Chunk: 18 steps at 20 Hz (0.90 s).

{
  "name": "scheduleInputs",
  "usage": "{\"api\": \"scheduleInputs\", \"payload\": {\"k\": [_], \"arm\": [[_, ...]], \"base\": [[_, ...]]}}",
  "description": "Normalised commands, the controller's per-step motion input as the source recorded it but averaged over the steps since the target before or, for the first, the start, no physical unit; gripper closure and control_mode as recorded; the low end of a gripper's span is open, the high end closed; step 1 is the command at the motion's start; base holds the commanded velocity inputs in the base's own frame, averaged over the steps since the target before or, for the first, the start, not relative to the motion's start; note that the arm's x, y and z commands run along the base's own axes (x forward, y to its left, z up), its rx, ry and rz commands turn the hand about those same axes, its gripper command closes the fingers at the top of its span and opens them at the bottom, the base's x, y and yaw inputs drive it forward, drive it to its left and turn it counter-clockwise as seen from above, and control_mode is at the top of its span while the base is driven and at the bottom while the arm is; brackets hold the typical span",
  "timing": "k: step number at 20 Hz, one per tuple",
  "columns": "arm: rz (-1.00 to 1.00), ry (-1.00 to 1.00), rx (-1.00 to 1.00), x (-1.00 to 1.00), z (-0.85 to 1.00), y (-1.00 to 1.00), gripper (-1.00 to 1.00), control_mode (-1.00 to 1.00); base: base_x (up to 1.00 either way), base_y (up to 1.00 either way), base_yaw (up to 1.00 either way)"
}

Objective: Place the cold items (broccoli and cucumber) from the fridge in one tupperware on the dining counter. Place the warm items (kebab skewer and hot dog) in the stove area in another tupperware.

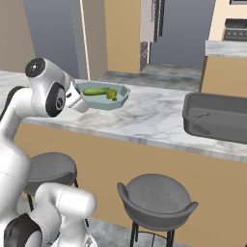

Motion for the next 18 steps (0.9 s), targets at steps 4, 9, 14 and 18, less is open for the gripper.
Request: {"api": "scheduleInputs", "payload": {"k": [4, 9, 14, 18], "arm": [[0.00, 0.13, -0.09, -1.00, -0.35, 0.13, -1.00, -1.00], [0.03, 0.18, 0.00, -1.00, -0.44, 0.10, -1.00, -1.00], [0.04, 0.23, 0.07, -1.00, -0.64, -0.22, -1.00, -1.00], [0.00, 0.27, 0.13, -0.54, -0.86, -0.76, -1.00, -1.00]], "base": [[0.00, 0.00, 0.00], [0.00, 0.00, 0.00], [0.00, 0.00, 0.00], [0.00, 0.00, 0.00]]}}
